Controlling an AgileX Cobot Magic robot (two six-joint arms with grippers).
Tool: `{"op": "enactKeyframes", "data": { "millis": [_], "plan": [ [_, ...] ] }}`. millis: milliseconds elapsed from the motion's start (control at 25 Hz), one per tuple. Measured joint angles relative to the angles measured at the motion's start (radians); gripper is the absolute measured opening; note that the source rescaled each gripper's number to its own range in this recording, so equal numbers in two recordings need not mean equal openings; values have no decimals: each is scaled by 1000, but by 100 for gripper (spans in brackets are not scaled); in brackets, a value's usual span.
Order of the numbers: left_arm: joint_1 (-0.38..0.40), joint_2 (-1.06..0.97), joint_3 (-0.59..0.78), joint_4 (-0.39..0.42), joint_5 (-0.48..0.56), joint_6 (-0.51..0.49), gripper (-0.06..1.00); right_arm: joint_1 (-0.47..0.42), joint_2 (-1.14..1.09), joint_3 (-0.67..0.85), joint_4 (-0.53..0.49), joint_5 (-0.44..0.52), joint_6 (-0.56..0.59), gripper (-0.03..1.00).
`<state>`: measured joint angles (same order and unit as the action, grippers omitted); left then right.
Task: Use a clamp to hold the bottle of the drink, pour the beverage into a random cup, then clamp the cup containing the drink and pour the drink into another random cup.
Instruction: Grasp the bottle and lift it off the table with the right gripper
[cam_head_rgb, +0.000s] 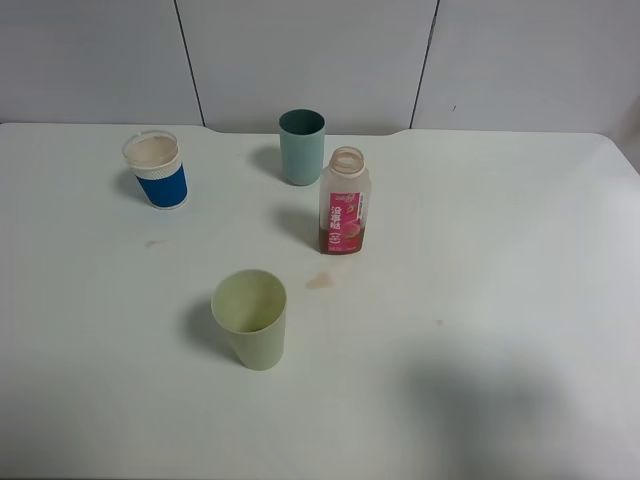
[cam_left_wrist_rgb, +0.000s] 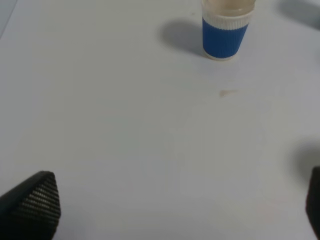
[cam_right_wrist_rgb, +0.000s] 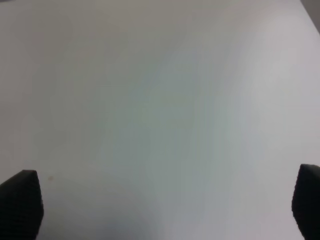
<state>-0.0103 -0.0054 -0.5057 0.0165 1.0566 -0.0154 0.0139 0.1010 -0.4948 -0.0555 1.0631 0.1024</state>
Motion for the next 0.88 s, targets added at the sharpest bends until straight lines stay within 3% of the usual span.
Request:
{"op": "enactKeyframes", "data": {
  "millis": [440, 880],
  "plan": [
    [0, 0, 0, 0, 0, 0, 100, 0, 328, -5, -19, -8, -38, 100],
    [0, 0, 0, 0, 0, 0, 100, 0, 528, -96, -59, -234, -168, 100]
  ]
}}
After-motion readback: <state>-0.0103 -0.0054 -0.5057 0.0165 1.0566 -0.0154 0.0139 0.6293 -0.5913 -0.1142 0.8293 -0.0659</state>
